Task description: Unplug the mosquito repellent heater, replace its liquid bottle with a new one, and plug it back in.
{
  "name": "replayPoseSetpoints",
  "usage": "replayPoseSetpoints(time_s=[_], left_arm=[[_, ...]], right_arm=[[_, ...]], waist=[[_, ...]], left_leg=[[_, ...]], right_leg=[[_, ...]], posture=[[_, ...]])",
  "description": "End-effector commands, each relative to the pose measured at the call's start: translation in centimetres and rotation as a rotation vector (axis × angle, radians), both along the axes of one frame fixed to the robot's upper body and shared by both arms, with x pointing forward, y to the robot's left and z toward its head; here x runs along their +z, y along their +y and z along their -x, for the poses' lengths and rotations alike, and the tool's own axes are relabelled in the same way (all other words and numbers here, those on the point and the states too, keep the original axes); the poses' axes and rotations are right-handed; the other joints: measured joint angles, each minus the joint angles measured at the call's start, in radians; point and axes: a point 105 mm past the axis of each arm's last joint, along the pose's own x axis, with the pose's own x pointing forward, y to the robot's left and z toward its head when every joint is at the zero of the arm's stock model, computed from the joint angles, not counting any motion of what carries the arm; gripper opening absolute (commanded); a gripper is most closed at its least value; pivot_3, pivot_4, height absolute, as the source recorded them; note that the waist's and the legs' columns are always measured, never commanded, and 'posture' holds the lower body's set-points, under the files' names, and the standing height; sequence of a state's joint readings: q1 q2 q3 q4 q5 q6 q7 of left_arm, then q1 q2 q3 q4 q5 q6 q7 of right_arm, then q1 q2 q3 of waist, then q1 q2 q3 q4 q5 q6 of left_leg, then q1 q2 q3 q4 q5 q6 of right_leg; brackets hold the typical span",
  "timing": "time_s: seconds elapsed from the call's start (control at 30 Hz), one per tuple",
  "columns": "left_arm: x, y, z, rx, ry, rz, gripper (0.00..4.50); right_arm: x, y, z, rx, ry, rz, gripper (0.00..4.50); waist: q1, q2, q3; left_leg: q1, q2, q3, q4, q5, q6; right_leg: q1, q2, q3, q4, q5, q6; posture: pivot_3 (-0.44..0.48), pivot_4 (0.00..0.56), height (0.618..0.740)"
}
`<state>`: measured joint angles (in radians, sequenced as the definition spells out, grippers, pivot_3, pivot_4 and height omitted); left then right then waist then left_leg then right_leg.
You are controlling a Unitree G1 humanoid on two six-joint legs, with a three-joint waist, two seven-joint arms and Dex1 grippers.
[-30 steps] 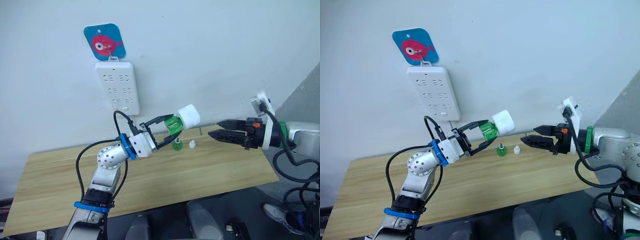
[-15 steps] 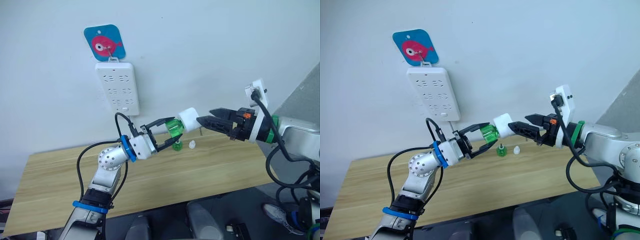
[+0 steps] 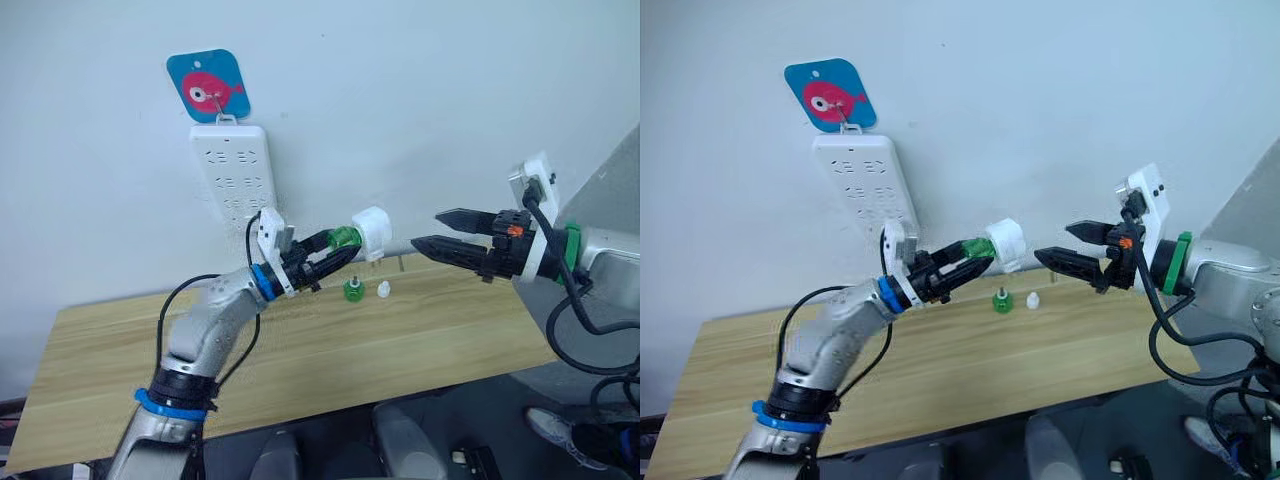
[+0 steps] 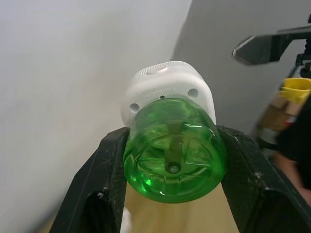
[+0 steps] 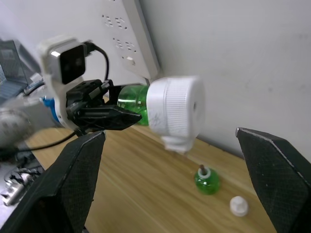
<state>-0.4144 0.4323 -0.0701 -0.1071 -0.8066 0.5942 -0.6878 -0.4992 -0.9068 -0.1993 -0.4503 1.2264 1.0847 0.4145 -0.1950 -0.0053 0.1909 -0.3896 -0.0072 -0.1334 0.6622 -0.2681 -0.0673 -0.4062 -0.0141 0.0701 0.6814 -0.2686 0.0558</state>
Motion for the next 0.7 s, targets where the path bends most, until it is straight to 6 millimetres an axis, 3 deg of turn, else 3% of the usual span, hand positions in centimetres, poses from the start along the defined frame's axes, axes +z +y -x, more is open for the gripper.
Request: replayPoseSetpoints(time_s=[0.03, 0.2, 0.33, 0.53, 0.7], left_arm=[[2.6, 0.5, 1.4, -0.172, 0.193, 0.11, 2.28], [4.2, 1.4, 1.4, -0.305, 0.482, 0.25, 2.28], [2.8, 1.8, 2.5, -0.379, 0.647, 0.199, 2.28], [2.4, 2.1, 2.5, -0.395, 0.739, 0.221, 2.28], [2.9, 2.2, 2.1, -0.408, 0.757, 0.255, 2.28]], right_arm=[[0.6, 0.3, 0.4, 0.075, -0.202, 0.141, 4.5], [-2.6, -0.3, 0.6, 0.252, -0.5, 0.49, 4.5], [-3.2, -0.4, -0.1, 0.367, -0.888, 0.698, 4.5], [-2.9, 0.6, -0.9, 0.399, -1.282, 0.77, 4.5], [-4.9, 1.2, -0.9, 0.455, -1.393, 0.804, 4.5]], waist=[[0.0, 0.0, 0.0], [0.006, 0.0, 0.0], [-0.004, 0.0, 0.0], [-0.01, 0.0, 0.0], [-0.007, -0.001, 0.0]], left_leg=[[0.0, 0.0, 0.0, 0.0, 0.0, 0.0], [0.0, -0.001, 0.0, 0.0, 0.0, 0.0], [0.002, -0.001, 0.002, 0.0, 0.0, 0.0], [0.004, 0.0, 0.002, 0.0, 0.0, -0.001], [0.004, -0.002, 0.001, 0.0, 0.002, -0.005]], right_leg=[[0.0, 0.0, 0.0, 0.0, 0.0, 0.0], [0.0, 0.0, -0.001, -0.001, -0.001, 0.002], [0.0, -0.001, 0.001, 0.0, -0.001, 0.001], [0.001, 0.0, 0.002, 0.001, 0.002, -0.003], [0.001, -0.002, 0.002, 0.001, 0.002, -0.003]], posture=[[-0.245, 0.145, 0.74], [-0.247, 0.146, 0.74], [-0.252, 0.148, 0.74], [-0.263, 0.149, 0.74], [-0.263, 0.147, 0.74]])
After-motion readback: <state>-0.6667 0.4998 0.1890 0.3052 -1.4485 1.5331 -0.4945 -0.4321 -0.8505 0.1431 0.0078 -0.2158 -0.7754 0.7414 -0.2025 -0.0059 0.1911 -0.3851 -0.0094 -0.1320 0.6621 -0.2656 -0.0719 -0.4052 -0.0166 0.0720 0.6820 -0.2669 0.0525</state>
